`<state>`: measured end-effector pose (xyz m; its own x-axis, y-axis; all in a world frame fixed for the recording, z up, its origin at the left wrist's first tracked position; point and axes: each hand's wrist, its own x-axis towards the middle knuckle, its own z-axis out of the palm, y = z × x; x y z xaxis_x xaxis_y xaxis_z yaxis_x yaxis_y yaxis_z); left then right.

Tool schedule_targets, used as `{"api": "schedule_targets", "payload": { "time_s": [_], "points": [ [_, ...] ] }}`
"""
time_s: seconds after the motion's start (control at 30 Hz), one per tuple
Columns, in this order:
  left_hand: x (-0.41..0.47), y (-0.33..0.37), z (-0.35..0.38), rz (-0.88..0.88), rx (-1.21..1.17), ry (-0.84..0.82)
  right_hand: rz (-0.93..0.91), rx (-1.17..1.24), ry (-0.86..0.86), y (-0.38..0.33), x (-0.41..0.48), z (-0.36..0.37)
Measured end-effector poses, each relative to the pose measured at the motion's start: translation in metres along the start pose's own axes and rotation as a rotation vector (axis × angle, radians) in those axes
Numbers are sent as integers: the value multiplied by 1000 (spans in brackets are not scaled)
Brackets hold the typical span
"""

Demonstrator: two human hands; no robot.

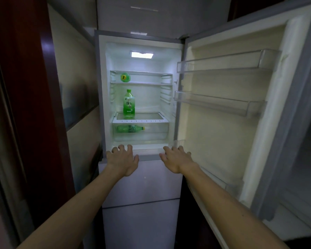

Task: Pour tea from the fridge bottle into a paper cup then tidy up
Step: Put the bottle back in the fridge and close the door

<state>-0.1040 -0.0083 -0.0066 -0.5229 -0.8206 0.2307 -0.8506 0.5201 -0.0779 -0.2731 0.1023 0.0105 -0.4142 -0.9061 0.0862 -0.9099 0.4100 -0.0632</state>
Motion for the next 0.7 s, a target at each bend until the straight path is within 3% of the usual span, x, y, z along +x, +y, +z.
{"api": "schedule_targets", "payload": {
  "time_s": [0.43,0.57,0.7],
  "points": [
    [8,82,-14,23,-16,-29,14,-206,194,97,-38,-30],
    [3,126,-16,52,-36,-28,-34,-219,333,127,-68,-51],
    [-7,170,-16,108,-45,-46,-106,-227,592,157,-103,-80]
  ]
}}
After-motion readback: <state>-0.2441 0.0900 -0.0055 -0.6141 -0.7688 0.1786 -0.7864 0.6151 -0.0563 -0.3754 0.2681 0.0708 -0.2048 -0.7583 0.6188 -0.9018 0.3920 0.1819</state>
